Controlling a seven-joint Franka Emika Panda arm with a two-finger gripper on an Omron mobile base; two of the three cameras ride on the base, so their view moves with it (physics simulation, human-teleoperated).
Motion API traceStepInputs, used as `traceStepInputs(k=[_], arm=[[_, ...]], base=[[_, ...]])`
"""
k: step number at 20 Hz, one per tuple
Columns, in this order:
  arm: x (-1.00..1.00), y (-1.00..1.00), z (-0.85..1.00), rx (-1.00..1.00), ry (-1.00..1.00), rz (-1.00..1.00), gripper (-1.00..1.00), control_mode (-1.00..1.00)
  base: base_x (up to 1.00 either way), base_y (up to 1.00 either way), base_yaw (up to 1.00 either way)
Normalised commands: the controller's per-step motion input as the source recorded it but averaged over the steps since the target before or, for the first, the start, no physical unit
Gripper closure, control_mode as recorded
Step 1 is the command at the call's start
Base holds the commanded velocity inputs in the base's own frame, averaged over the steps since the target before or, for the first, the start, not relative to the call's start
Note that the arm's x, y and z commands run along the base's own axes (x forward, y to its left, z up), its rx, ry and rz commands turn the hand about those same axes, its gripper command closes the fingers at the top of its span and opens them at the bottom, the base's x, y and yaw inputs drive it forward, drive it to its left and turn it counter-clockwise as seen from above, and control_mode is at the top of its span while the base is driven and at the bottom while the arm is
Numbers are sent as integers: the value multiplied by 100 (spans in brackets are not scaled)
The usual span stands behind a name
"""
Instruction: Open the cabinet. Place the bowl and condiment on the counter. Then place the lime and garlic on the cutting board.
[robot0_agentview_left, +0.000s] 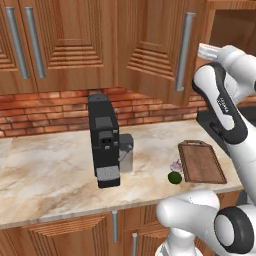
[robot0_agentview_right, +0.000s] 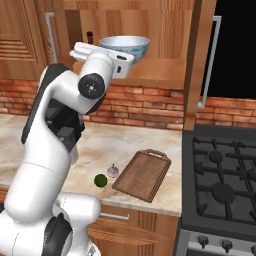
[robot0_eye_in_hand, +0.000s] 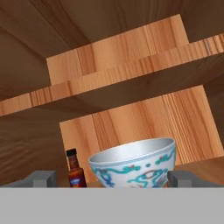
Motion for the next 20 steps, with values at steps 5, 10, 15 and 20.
traceStepInputs(k=[5,10,15,20], arm=[[-28,57,2,-2,-3,4,-100,-100],[-23,61,-4,-1,-8,3,-100,-100],[-18,62,-2,-1,-7,1,-100,-100],[-4,62,-4,1,-2,1,-100,-100]], base=[[0,0,0],[0,0,0],[0,0,0],[0,0,0]])
